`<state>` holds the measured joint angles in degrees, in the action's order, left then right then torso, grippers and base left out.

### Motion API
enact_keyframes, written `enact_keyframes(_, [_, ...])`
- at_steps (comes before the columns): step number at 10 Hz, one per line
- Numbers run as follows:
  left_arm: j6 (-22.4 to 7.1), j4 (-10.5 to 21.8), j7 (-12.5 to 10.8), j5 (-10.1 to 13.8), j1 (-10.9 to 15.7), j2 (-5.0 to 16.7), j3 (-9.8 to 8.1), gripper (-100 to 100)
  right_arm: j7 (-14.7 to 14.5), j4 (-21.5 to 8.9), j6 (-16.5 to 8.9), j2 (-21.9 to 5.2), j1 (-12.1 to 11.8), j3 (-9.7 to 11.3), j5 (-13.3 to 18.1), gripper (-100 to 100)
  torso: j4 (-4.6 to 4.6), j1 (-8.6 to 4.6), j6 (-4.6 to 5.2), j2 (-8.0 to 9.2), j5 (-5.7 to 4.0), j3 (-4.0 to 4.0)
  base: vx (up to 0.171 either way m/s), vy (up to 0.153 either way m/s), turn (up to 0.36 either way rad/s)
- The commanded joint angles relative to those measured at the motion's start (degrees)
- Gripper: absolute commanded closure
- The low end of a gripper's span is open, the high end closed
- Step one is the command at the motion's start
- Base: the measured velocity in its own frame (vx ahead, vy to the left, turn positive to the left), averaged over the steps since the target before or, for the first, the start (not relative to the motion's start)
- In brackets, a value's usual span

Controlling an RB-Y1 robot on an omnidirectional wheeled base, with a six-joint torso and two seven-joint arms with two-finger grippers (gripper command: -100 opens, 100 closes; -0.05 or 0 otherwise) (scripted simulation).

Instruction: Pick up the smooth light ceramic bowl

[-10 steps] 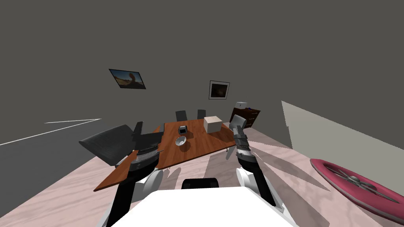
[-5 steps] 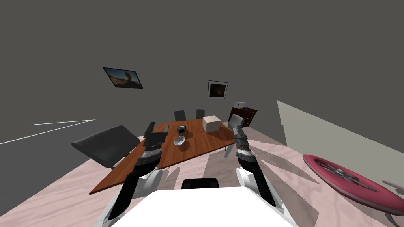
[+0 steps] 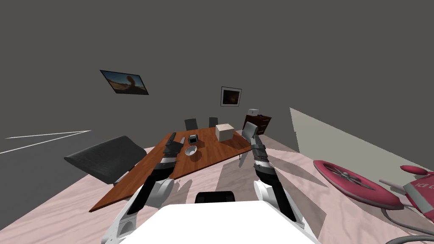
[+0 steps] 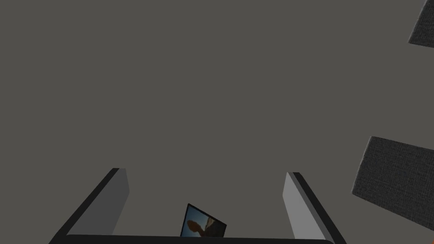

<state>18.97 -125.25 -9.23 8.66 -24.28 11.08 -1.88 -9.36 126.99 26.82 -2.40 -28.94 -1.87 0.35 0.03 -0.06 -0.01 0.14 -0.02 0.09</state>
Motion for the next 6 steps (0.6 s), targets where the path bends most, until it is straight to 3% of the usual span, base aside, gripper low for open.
enact_keyframes(1, [-2.9, 1.8, -0.2, 0.7, 0.7, 1.5, -0.58, -100, 0.0, 0.0, 0.0, 0.0, 0.0, 0.0, 0.0, 0, 0.0, 0.0, 0.0, 0.0, 0.0, 0.0, -0.026, -0.012, -0.062])
enact_keyframes(6, [-10.4, 7.3, -0.1, 2.1, 3.5, 4.6, -1.64, -100, 0.0, 0.0, 0.0, 0.0, 0.0, 0.0, 0.0, 0, 0.0, 0.0, 0.02, 0.01, 0.0, 0.0, -0.038, -0.019, -0.079])
